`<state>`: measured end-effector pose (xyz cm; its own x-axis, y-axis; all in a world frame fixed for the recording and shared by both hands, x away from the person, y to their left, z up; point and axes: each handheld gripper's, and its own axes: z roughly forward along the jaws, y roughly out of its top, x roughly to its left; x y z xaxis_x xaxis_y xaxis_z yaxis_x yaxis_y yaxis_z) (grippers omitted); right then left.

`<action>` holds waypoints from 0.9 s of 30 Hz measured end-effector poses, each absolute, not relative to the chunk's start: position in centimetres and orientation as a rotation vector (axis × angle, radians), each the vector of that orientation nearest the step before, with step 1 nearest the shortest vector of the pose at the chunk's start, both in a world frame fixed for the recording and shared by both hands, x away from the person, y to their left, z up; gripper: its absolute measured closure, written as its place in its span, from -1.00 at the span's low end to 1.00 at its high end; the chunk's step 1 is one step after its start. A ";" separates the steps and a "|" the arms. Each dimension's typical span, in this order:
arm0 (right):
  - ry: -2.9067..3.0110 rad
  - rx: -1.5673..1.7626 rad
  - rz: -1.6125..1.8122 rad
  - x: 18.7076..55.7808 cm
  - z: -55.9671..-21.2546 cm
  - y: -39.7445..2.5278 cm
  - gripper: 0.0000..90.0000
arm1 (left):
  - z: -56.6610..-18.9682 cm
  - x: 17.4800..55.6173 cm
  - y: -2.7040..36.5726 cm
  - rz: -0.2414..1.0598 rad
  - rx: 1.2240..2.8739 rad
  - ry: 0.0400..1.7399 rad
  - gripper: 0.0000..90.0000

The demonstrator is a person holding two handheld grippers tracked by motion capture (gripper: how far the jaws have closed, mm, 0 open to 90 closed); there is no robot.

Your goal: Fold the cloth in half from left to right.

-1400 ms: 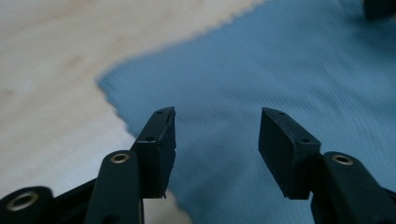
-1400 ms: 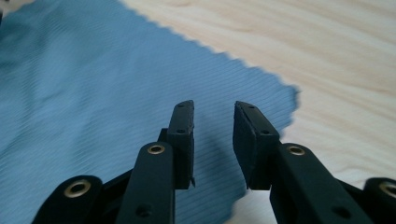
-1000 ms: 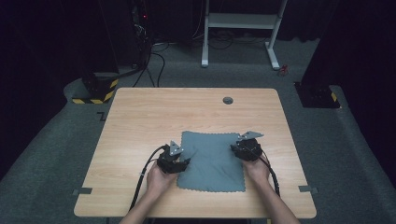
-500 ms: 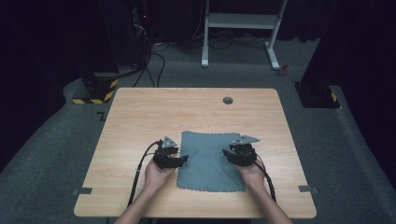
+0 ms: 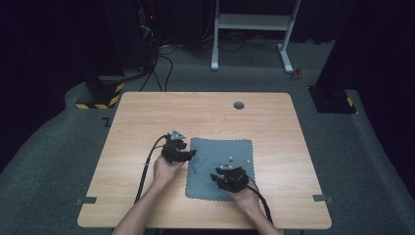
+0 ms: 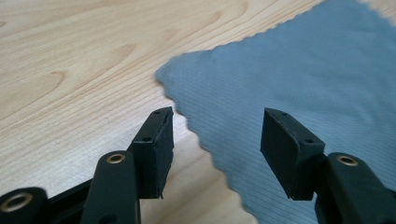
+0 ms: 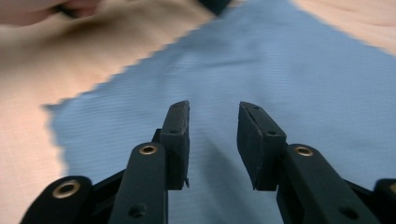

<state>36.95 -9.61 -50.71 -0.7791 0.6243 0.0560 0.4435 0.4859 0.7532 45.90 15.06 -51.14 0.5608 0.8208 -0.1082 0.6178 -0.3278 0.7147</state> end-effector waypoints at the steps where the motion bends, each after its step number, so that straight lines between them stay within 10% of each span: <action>1: 2.522 0.886 1.182 36.4 -50.8 -8.9 0.46 | -51.2 46.1 14.9 0.363 2.072 1.153 0.00; 20: 2.618 0.589 1.138 31.0 -52.5 -1.4 0.37 | -51.4 50.0 13.6 0.477 2.115 1.228 0.08; 27: 2.598 0.616 1.111 30.9 -52.4 -1.5 0.70 | -51.5 50.4 13.3 0.481 2.108 1.218 0.29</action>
